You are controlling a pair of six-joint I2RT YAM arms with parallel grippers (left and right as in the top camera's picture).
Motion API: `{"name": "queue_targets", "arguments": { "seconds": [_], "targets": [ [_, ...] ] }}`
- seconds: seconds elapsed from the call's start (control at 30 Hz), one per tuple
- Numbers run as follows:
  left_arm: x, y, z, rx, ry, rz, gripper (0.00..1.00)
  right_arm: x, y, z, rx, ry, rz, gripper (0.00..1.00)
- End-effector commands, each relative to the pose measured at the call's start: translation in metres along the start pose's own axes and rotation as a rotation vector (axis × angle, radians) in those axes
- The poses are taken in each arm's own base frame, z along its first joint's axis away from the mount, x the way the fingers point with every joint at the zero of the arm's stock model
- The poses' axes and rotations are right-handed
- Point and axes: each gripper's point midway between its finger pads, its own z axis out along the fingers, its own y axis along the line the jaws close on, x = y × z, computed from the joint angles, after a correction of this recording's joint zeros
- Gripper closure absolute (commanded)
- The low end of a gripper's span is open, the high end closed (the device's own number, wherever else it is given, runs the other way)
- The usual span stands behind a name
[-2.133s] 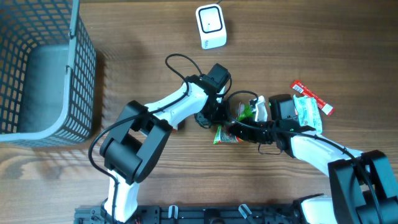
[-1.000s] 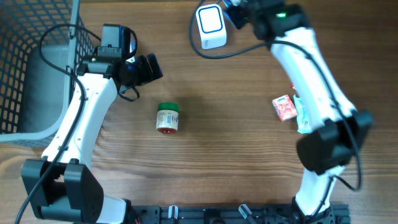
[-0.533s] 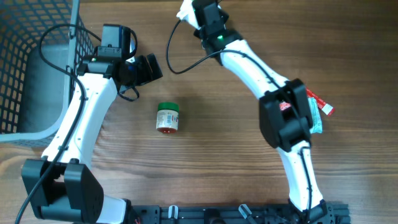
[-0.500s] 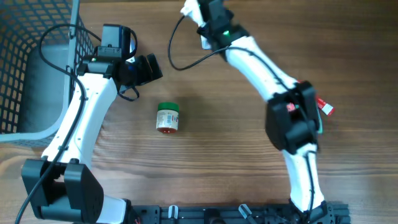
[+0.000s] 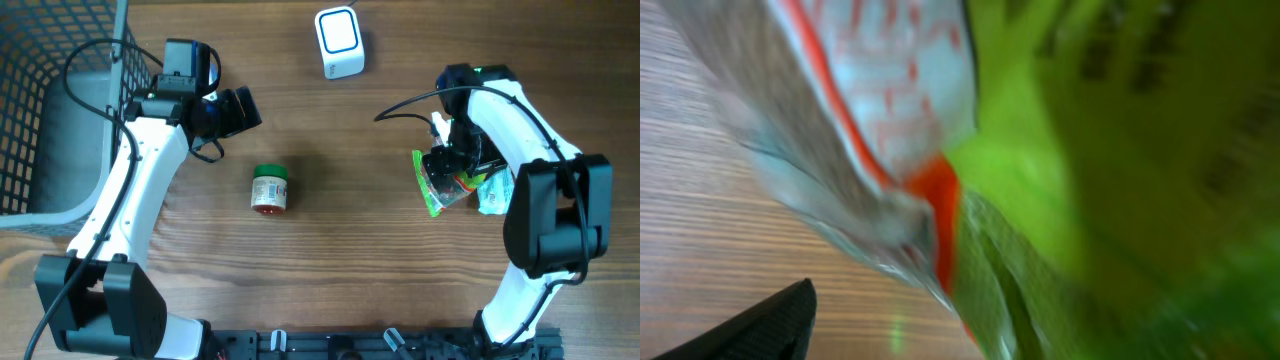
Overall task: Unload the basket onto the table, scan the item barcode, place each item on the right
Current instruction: 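Lower the green snack bag onto the table's right side and release, then grasp the green-lidded jar at centre with the right gripper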
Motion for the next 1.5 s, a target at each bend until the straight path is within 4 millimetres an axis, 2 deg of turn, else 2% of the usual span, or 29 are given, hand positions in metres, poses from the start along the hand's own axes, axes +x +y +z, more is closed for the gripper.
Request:
{"name": "queue_targets", "arguments": {
  "seconds": [0.0,0.03,0.1,0.17,0.23,0.3,0.33,0.43,0.47,0.53,0.63,0.7,0.8,0.9,1.07,1.13,1.17,1.23,1.37,1.4,1.47],
  "targets": [
    [-0.001,0.002,0.001,-0.007,-0.003,0.006,0.0,-0.014,-0.024,-0.048,0.081,-0.116,0.084,0.05],
    [-0.001,0.002,0.001,-0.007,-0.003,0.006,0.0,-0.017,-0.025,-0.063,0.075,-0.152,0.097,0.04],
    [-0.001,0.002,0.001,-0.007,-0.003,0.006,0.0,-0.031,-0.006,-0.092,-0.057,-0.255,0.093,0.04],
    [-0.001,0.002,0.001,-0.007,-0.003,0.006,0.0,-0.052,0.045,-0.123,-0.364,-0.377,0.053,0.0],
    [-0.001,0.002,0.001,-0.007,-0.003,0.006,0.0,-0.066,0.103,-0.165,-0.753,-0.486,-0.04,0.0],
    [-0.001,0.002,0.001,-0.006,-0.003,0.006,0.0,-0.066,0.135,-0.189,-0.97,-0.523,-0.122,0.0],
    [-0.001,0.002,0.001,-0.007,-0.003,0.006,0.0,-0.07,0.141,-0.185,-0.969,-0.511,-0.099,0.0],
    [-0.001,0.002,0.001,-0.007,-0.003,0.006,0.0,-0.09,0.17,-0.15,-0.843,-0.468,0.03,0.0],
    [-0.001,0.002,0.001,-0.006,-0.003,0.006,0.0,-0.096,0.185,-0.144,-0.837,-0.473,0.044,0.0],
    [-0.001,0.002,0.001,-0.007,-0.003,0.006,0.0,-0.101,0.243,-0.122,-0.868,-0.459,0.082,0.0],
    [-0.001,0.002,0.001,-0.007,-0.003,0.006,0.0,-0.099,0.281,-0.085,-0.77,-0.477,0.161,0.05],
    [-0.001,0.002,0.001,-0.007,-0.003,0.006,0.0,-0.095,0.303,-0.079,-0.748,-0.52,0.11,0.05],
    [-0.001,0.002,0.001,-0.007,-0.003,0.006,0.0,-0.095,0.318,-0.069,-0.641,-0.591,0.162,0.05],
    [-0.001,0.002,0.001,-0.007,-0.003,0.006,0.0,-0.097,0.337,-0.069,-0.625,-0.652,0.122,0.05],
    [-0.001,0.002,0.001,-0.007,-0.003,0.006,0.0,-0.112,0.332,-0.049,-0.517,-0.708,0.157,0.05],
    [-0.001,0.002,0.001,-0.007,-0.003,0.006,0.0,-0.109,0.335,-0.04,-0.517,-0.678,0.148,0.12],
    [-0.001,0.002,0.001,-0.007,-0.003,0.006,0.0,-0.107,0.334,-0.037,-0.508,-0.663,0.149,0.25],
    [-0.001,0.002,0.001,-0.007,-0.003,0.006,0.0,-0.105,0.335,-0.036,-0.514,-0.651,0.144,0.41],
    [-0.001,0.002,0.001,-0.007,-0.003,0.006,0.0,-0.098,0.34,-0.04,-0.539,-0.63,0.083,0.46],
    [-0.001,0.002,0.001,-0.007,-0.003,0.006,0.0,-0.096,0.335,-0.043,-0.525,-0.634,0.072,0.48],
    [-0.001,0.002,0.001,-0.007,-0.003,0.006,0.0,-0.096,0.306,-0.052,-0.463,-0.65,0.118,0.48]
  ]
}}
